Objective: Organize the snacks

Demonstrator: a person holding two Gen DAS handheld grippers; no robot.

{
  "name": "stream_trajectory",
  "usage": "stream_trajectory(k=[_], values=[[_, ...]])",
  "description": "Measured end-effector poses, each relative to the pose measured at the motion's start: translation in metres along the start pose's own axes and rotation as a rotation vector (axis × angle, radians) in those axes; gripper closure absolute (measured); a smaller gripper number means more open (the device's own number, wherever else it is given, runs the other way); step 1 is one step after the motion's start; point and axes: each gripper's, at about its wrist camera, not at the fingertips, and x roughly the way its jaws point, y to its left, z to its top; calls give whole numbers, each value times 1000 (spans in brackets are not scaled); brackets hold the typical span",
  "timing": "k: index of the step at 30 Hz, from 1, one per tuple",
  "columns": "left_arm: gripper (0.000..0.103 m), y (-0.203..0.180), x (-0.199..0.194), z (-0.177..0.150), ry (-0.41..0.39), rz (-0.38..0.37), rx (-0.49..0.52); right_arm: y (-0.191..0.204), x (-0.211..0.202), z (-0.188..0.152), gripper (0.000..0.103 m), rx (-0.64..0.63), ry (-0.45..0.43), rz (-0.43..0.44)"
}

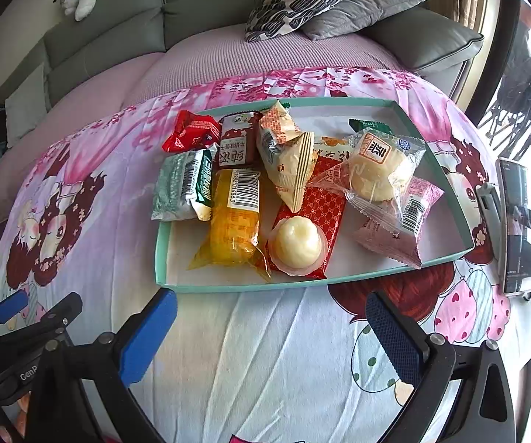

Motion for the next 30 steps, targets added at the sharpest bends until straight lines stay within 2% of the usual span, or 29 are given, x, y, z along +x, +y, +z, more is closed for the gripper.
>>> stream_trajectory(k=[23, 30], values=[[12, 0, -1, -1, -3, 13, 1, -2, -1, 0, 0, 4, 2, 3], [12, 0, -2, -2, -3, -3, 0, -2, -3, 1, 0, 7, -3, 4]])
